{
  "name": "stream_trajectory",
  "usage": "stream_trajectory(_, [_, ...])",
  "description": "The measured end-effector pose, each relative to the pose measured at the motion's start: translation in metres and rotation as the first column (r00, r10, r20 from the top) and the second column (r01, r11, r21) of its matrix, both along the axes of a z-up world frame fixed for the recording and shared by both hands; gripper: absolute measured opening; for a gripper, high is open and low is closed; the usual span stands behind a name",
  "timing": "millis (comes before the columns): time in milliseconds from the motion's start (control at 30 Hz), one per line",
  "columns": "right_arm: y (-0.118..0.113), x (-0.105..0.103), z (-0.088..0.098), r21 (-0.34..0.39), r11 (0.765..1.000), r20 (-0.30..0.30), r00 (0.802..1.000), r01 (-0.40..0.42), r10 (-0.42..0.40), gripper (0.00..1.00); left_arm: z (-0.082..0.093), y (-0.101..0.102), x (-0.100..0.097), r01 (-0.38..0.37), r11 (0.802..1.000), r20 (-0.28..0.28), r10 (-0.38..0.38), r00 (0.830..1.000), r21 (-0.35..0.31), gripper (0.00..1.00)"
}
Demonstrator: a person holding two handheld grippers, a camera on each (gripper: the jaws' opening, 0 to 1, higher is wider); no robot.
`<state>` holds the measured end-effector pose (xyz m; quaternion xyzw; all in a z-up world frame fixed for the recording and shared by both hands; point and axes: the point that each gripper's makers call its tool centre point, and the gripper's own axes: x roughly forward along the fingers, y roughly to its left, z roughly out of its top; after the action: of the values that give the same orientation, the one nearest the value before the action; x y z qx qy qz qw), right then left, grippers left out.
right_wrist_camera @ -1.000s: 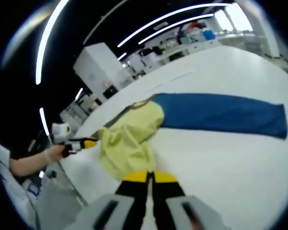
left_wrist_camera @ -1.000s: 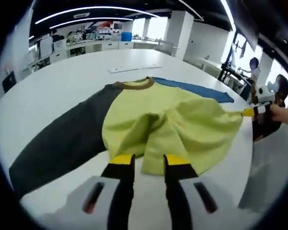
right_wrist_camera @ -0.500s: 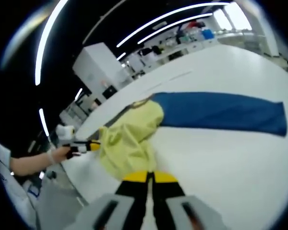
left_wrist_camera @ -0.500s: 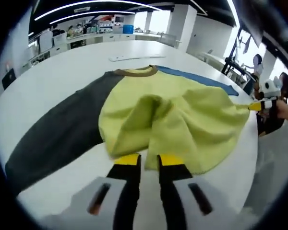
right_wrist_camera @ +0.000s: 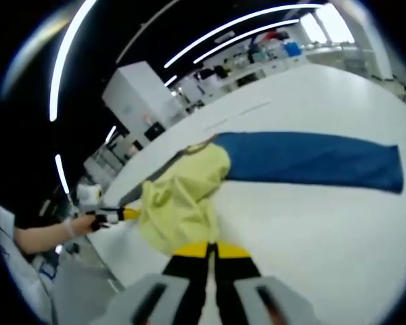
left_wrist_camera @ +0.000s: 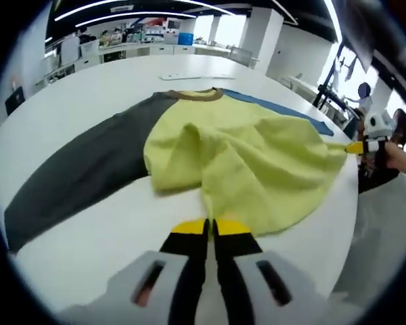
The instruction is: Fold the garment on the visible template until the final outline fits inside the template.
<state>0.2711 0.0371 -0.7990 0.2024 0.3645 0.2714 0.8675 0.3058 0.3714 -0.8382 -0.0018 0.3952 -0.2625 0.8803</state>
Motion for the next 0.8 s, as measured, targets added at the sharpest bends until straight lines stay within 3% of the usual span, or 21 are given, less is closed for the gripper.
stream_trajectory(433, [-0.005,-0.024,-0.006,-0.033,0.999,-0.021,1.000,-0.014,0.014,0.00,0.015,0.018,-0.067,-0.067,0.995,-0.048,0.064,0.997,-0.069,0.00])
stream_trajectory(800, [-0.003,-0.053,-0.015,-0.074,0.996,-0.071,0.996,-0.057,0.052,0.00,0.007,0.020,-0.111,-0.072,0.995,-0.136,0.063,0.989,-0.065,0.00])
